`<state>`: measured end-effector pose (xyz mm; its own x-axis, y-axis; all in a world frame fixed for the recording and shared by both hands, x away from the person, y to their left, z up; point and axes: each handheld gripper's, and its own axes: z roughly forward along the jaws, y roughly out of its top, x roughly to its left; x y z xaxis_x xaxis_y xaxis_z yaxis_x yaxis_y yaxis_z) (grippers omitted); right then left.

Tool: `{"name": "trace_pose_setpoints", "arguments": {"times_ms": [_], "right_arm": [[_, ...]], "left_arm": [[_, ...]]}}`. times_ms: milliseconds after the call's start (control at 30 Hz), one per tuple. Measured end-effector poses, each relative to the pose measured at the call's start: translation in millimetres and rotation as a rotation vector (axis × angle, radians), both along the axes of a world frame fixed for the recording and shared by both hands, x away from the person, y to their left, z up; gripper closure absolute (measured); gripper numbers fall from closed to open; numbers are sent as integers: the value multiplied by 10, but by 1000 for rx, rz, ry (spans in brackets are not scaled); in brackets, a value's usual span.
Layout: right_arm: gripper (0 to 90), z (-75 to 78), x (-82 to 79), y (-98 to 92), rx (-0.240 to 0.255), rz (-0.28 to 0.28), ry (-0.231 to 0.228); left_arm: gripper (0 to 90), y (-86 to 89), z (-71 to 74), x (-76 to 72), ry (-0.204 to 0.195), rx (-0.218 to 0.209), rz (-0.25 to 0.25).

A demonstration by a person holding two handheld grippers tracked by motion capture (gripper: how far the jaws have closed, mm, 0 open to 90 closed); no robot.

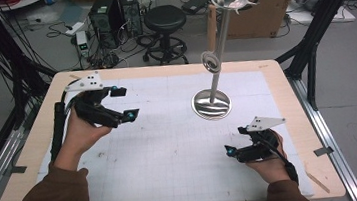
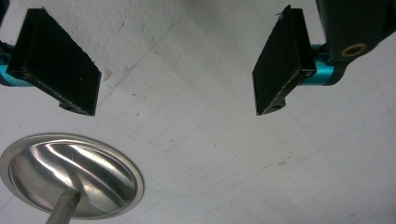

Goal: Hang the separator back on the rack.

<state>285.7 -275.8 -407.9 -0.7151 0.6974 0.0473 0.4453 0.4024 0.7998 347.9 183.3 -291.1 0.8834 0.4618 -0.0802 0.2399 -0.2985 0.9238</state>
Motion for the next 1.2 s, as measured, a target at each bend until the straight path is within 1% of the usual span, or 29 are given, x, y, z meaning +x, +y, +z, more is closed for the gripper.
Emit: {"name": "trace_pose_setpoints", "arguments": {"times_ms": [67,100,133,167,233,367,433,467,633,800,833,933,1067,1100,1167,1200], "right_arm": [[143,-1,1,1,-1,0,-1],[143,-1,1,1,-1,0,-1],[142,-1,-2,5,-1,-2,1],[143,-1,1,2,-3,0,-2],[143,-5,4,7,-5,1,2],[143,-8,7,21,-8,4,4],[143,-8,8,25,-8,3,4],[143,-10,10,24,-10,4,1],[143,-10,7,28,-10,3,7],[142,-10,6,28,-9,4,7],[143,-9,9,23,-9,5,2],[143,-7,8,18,-7,3,6],[142,-9,12,18,-10,6,6],[142,-8,11,17,-8,5,5],[142,-6,10,15,-7,4,8],[143,-5,11,7,-5,5,3]], "left_arm": [[96,25,-26,-15,5,5,2],[96,42,-56,-33,9,11,10],[80,77,-115,-61,17,30,17],[76,77,-115,-61,17,30,17],[75,146,-209,-88,30,49,33],[74,210,-258,-106,36,36,45],[74,231,-305,-139,30,34,52],[74,231,-305,-139,30,34,52],[73,225,-400,-198,28,52,67],[72,229,-455,-215,33,55,75],[71,229,-478,-234,35,62,73],[70,235,-503,-253,37,61,71],[67,256,-556,-294,40,67,81],[66,260,-579,-306,46,70,84],[66,262,-588,-316,44,78,89],[66,278,-599,-334,38,74,89]]}}
